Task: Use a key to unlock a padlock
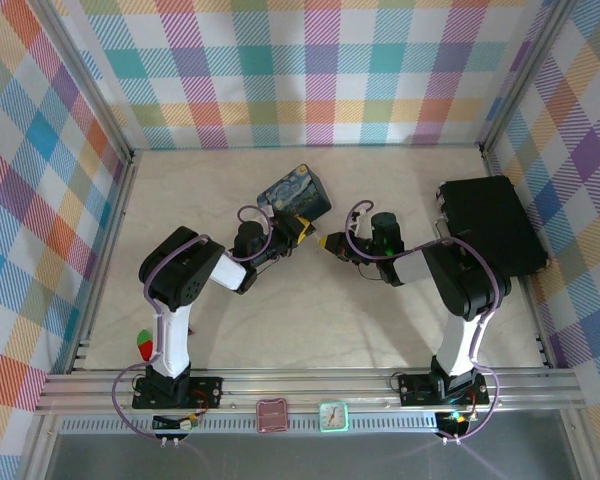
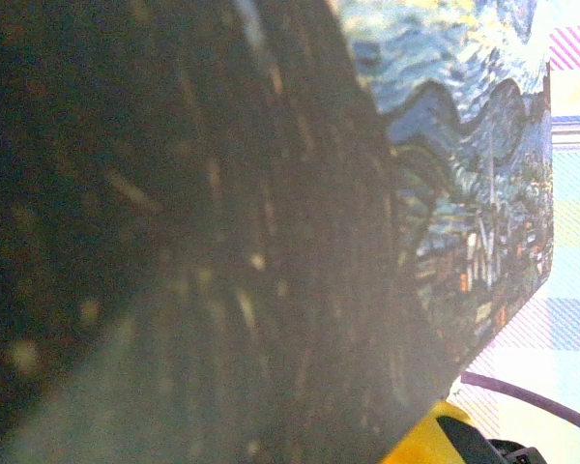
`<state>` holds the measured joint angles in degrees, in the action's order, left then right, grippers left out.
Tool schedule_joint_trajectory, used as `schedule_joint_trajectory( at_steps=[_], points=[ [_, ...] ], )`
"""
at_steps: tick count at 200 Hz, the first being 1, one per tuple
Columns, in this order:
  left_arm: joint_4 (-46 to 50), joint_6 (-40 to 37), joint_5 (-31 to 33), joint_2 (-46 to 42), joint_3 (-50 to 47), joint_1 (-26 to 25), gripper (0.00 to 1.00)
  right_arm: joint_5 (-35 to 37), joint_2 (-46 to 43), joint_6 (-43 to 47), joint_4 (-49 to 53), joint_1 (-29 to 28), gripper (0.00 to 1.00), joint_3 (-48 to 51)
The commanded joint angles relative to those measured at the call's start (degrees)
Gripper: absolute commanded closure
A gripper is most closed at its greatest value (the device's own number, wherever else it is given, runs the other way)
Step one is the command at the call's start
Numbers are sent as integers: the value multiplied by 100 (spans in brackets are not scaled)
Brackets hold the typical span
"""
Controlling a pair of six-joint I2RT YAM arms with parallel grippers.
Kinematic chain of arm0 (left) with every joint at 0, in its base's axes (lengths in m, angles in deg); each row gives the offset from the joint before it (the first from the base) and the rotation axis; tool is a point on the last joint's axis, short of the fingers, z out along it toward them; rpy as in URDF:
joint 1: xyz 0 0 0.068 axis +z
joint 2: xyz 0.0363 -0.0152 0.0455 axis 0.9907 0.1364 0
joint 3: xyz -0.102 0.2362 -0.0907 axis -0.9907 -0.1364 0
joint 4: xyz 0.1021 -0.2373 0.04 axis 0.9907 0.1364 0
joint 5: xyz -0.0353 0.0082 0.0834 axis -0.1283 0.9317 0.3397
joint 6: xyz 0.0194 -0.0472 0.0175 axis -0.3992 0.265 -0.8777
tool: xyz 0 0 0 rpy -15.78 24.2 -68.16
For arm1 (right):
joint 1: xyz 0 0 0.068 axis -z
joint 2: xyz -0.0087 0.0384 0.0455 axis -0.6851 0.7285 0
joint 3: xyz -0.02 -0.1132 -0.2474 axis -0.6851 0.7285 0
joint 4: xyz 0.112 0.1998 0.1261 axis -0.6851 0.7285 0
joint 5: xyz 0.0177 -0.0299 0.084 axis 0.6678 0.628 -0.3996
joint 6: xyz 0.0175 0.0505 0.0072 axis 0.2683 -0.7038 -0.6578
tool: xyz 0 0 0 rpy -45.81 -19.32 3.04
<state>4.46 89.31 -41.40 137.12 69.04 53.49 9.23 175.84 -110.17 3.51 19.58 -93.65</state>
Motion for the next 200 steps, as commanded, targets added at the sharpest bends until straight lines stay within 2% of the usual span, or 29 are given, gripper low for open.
schedule_joint_trajectory(
  at_steps=[1,109,200],
  points=[
    [-263,57,-58,59,-26,45,100,-134,55,-66,-225,-88,100,-170],
    [-148,-59,-43,12,5,72,100,107,-250,-31,-111,-132,100,152],
    [-81,-89,-32,-15,5,81,100,36,-319,-64,-241,-130,100,251]
  ],
)
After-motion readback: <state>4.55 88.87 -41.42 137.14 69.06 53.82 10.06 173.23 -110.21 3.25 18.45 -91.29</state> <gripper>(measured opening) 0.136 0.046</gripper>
